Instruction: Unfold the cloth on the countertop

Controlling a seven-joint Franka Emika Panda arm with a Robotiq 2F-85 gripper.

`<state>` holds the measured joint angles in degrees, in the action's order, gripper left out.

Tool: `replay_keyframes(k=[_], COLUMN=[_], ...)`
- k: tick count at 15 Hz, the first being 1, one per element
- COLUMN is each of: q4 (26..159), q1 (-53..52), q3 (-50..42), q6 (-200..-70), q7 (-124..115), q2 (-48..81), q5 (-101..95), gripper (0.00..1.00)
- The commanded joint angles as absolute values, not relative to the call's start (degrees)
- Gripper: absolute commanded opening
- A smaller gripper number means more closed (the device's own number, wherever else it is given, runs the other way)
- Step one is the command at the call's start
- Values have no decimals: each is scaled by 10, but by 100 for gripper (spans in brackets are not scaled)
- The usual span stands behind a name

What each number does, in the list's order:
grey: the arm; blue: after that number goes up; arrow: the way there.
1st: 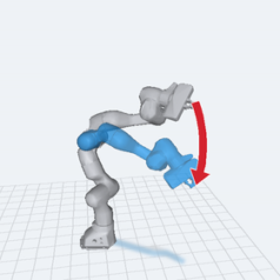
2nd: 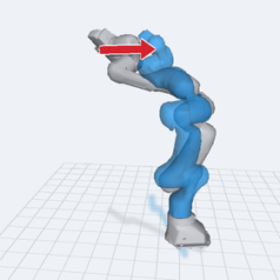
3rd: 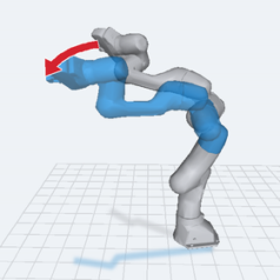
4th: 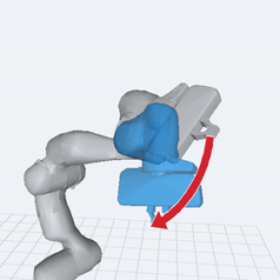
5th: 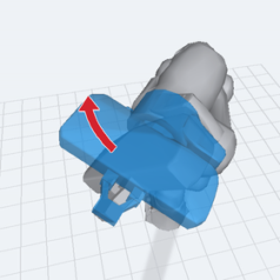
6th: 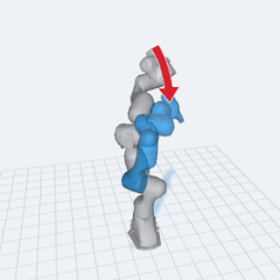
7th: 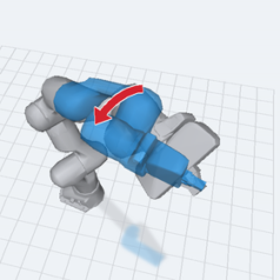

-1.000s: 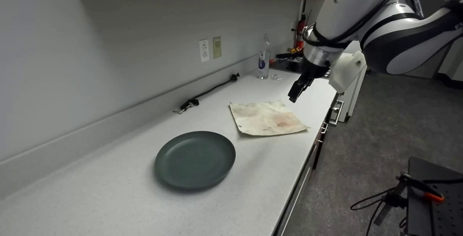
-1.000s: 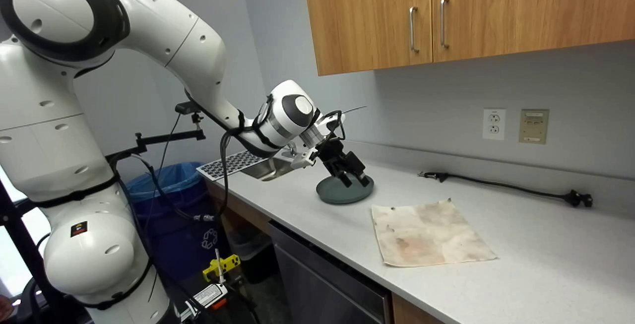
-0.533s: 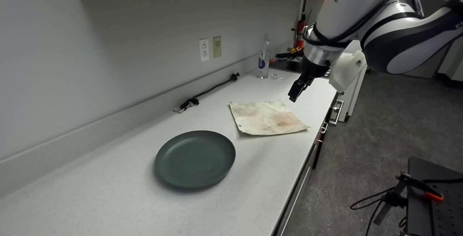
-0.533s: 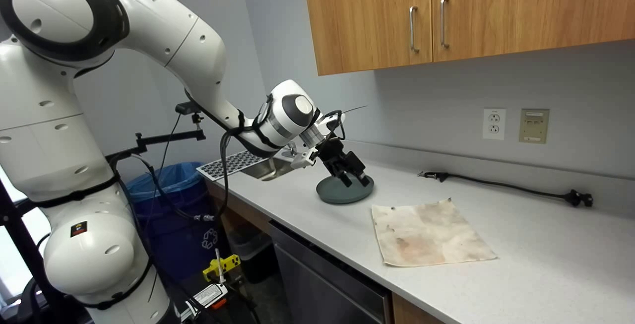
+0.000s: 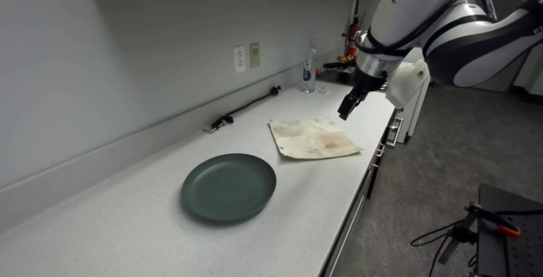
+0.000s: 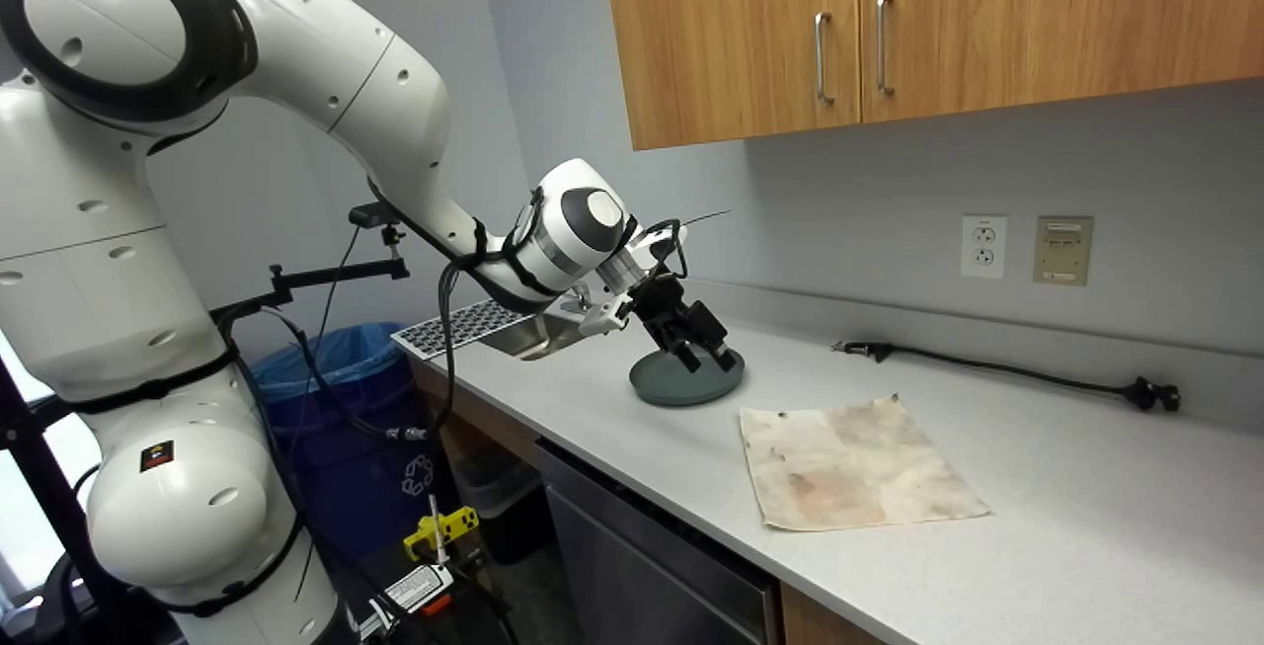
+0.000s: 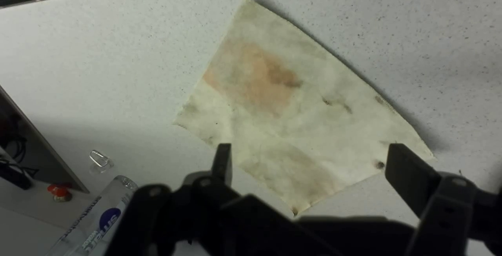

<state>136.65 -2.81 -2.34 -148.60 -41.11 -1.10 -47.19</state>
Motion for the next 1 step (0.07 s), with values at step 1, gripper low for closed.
replay_keyframes(k=[1], q4=[1366], q1=[-17], q3=[-12], q6=[-1485], q7=[-409], q2=[-12], q5=[-470], gripper=[100])
